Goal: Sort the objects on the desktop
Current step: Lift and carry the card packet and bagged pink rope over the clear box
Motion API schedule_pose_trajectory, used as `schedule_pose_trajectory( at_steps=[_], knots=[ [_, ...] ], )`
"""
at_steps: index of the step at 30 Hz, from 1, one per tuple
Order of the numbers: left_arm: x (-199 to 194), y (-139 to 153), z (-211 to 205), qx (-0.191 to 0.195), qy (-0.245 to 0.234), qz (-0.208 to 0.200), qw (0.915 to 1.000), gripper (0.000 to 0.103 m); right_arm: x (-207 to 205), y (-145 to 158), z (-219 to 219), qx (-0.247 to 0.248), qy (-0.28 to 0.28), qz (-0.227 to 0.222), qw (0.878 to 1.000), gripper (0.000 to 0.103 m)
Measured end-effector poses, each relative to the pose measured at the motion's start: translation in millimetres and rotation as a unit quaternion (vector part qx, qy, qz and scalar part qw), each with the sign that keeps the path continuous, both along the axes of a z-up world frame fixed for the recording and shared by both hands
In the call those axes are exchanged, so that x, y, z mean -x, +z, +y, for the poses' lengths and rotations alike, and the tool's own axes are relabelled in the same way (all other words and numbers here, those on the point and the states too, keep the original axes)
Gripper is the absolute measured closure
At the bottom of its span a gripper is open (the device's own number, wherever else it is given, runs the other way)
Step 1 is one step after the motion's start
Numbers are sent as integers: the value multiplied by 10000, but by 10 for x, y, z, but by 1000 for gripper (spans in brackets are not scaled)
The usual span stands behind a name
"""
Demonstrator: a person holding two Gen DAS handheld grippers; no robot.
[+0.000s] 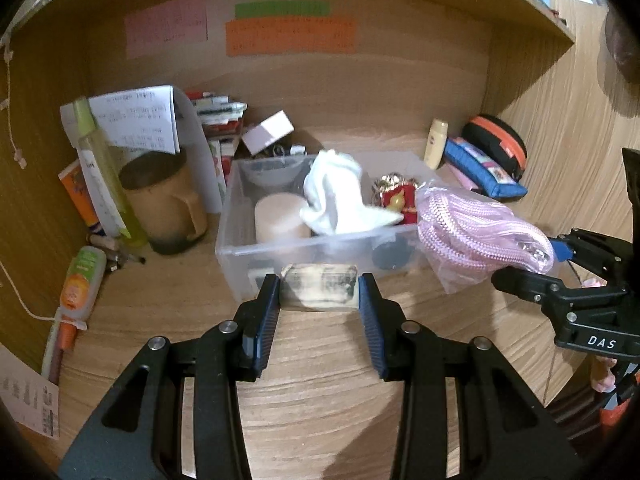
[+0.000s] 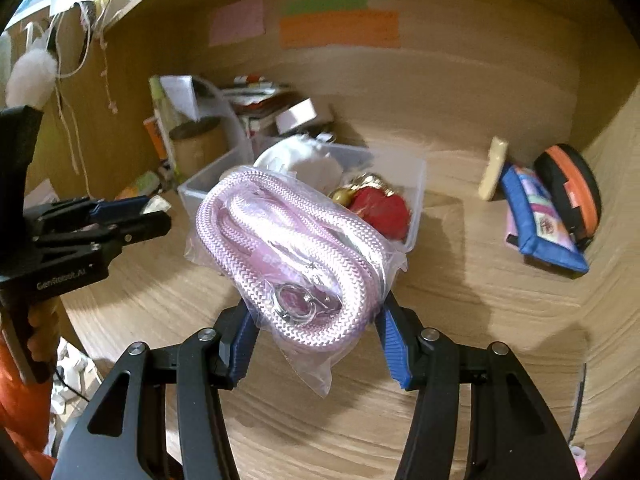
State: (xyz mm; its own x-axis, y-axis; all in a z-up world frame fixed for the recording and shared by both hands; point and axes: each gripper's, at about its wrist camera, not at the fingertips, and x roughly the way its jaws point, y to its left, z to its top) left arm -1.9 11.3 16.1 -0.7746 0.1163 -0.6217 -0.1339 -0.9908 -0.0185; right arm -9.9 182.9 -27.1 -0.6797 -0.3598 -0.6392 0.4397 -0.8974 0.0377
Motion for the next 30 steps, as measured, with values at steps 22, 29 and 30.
schedule_pose_trajectory(
  at_steps=[22, 29, 30],
  knots=[
    [225, 308, -199, -264, 232, 418, 9985, 64, 261, 260, 156, 310, -369, 339, 9983, 52],
    [476, 319, -275, -376, 329, 368, 9981, 64, 497, 315, 125, 481, -426, 344, 9973, 52],
    [516, 322, -280, -406, 343, 354, 9980, 64, 536, 322, 118, 509, -437, 342, 9972, 52]
  ],
)
